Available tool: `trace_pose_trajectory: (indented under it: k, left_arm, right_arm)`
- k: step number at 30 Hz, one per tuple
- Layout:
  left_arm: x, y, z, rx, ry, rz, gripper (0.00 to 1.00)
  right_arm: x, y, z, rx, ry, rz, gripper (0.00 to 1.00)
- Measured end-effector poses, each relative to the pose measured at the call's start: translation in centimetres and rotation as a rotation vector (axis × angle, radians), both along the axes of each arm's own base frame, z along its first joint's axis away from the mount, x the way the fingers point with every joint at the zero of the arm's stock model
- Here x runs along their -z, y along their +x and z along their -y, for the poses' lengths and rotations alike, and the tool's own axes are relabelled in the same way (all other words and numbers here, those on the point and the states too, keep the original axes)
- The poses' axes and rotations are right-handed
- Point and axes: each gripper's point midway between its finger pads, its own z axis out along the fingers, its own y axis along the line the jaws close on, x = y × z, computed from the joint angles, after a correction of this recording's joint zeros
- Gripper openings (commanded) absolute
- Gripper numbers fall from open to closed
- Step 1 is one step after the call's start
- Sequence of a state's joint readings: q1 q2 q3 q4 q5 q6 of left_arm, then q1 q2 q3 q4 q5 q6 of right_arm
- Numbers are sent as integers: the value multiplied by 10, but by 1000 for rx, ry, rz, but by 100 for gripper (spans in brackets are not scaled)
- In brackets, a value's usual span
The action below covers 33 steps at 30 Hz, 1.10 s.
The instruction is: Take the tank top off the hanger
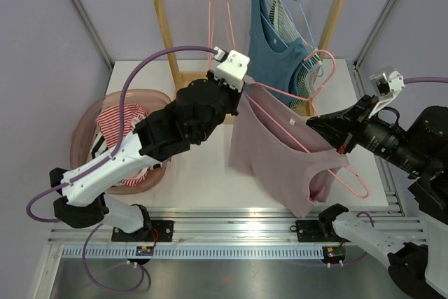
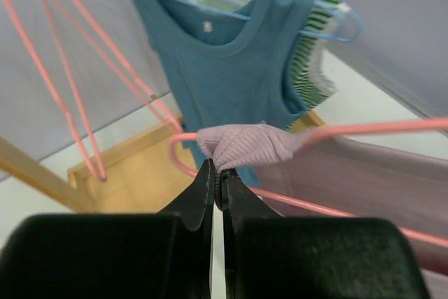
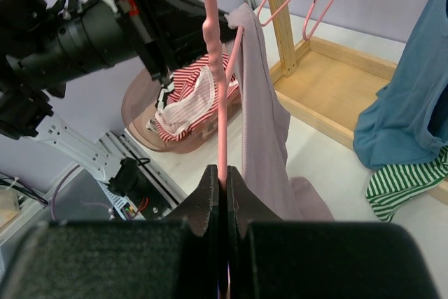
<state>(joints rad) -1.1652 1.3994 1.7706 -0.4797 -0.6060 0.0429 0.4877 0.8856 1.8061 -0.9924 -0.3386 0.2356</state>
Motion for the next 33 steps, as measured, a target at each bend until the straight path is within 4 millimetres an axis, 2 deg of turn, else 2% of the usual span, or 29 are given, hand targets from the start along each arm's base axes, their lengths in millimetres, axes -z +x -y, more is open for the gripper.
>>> trace_pose_trajectory:
  k: [3,7,11,13,18,21,24,29,33]
  left_arm:
    - [11,20,-20,-99,0,-27,0]
    - [30,42,-69,-260,-34,-86,0]
    - [37,52,-120,-393,-114,-141,0]
    - [33,51,-135,-423,-162,-153,0]
    - [39,31,-138,-346,-228,-190,0]
    - [54,20,-140,-306,-239,-221,0]
    - [70,8,-136,-236,-248,-249,0]
    - [104,-21,-110,-19,-240,-298,0]
    - [136,-64,-71,213,-175,-337,0]
  right_arm:
    - [14,2,-1,-11,-31,-8,0]
    - [34,-5,-7,-85,-83,11,0]
    - [48,-14,-14,-172,-108,43,0]
    - [49,-15,-18,-196,-104,65,0]
    - [46,-7,-27,-214,-43,162,0]
    - [49,-1,-33,-217,27,244,0]
    - [45,14,-41,-197,120,325,0]
    - [24,54,-62,-185,332,389,0]
    - [2,89,-80,-204,548,412,0]
